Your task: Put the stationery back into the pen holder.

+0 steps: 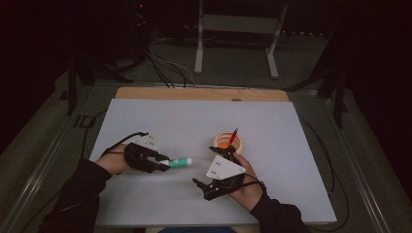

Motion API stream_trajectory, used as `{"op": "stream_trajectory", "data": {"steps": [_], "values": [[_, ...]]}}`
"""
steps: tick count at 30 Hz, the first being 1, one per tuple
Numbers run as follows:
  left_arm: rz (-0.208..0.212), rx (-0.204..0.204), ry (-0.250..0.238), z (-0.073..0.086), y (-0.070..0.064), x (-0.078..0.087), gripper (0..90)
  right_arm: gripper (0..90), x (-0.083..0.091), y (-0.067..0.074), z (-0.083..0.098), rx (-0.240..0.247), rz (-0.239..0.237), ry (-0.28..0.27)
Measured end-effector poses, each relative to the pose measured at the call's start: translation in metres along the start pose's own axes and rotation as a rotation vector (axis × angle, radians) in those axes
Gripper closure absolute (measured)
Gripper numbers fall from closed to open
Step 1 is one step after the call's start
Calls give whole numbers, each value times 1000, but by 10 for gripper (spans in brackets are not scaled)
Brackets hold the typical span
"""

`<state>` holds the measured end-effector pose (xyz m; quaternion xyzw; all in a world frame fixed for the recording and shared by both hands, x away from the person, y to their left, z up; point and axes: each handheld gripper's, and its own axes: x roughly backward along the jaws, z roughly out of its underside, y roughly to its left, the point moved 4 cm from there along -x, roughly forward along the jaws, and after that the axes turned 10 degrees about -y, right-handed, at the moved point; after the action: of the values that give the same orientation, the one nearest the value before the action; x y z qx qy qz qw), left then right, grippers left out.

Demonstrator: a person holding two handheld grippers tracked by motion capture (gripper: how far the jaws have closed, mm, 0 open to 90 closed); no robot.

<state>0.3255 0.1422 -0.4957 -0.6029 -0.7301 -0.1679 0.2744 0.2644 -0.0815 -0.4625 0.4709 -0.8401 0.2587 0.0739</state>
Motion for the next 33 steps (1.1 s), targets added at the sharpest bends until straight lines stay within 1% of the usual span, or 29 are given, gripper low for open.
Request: {"op": "stream_trajectory", "data": {"steps": [1,2,3,4,5,6,7,8,9,10,11,13,14,15,16,17,18,19,21,22,23,25,26,27,28,30,31,32,33], "values": [[-2,4,-3,-1,-1,-1,659,19,-3,3,0,1,-19,13],[-2,4,-3,-1,-1,-1,659,19,-3,3,0,1,-19,13],[1,-14,-3,-1,-4,-3,659,83,-6,6,0,7,-33,22],[1,-16,-9,-1,-6,-3,659,135,-12,13,1,24,-73,46],[7,-21,-15,-2,-7,-4,659,145,-14,16,2,36,-68,55],[3,-20,-27,-2,-8,-5,659,146,-17,19,3,51,-80,62],[6,-18,-26,-2,-9,-6,659,149,-20,22,4,69,-75,82],[6,-18,-26,-2,-9,-6,659,149,-20,22,4,69,-75,82],[11,-21,-16,-2,-11,-8,659,188,-22,24,4,92,-65,78],[15,-24,-5,-1,-12,-9,659,192,-26,30,4,138,-45,97],[17,-28,-7,-1,-13,-9,659,233,-28,33,4,177,-21,101],[21,-17,-13,-2,-14,-8,659,256,-31,39,5,231,-7,116],[20,-17,-12,-2,-14,-8,659,272,-35,42,6,271,9,133],[18,-19,-11,-2,-14,-8,659,293,-36,44,6,314,15,143],[18,-16,-14,-2,-14,-8,659,331,-37,46,7,345,17,151],[21,-10,-14,-2,-14,-8,659,354,-39,49,8,365,11,163],[17,-18,-13,-1,-14,-7,659,396,-40,51,9,395,27,177],[17,-12,-14,-2,-14,-7,659,428,-42,52,10,431,42,177],[21,-11,-16,-2,-14,-8,659,473,-43,53,10,466,53,190],[21,-6,-14,-2,-14,-8,659,487,-44,53,11,510,61,205],[24,-9,-13,-2,-14,-9,659,500,-46,53,12,549,82,216],[26,-3,-17,-2,-14,-10,659,532,-47,54,12,581,90,221],[26,-6,-15,-2,-14,-10,659,547,-48,55,12,590,105,228],[30,-1,-20,-2,-13,-10,659,553,-50,54,12,610,102,234],[34,4,-22,-3,-13,-10,659,556,-51,56,12,607,105,237],[30,4,-18,-3,-13,-12,659,567,-54,56,12,646,108,248],[31,-3,-15,-3,-14,-12,659,572,-56,57,13,658,110,253],[30,6,-19,-3,-14,-13,659,592,-57,58,13,661,111,250],[38,12,-18,-3,-14,-13,659,593,-58,58,13,675,109,258]]}}
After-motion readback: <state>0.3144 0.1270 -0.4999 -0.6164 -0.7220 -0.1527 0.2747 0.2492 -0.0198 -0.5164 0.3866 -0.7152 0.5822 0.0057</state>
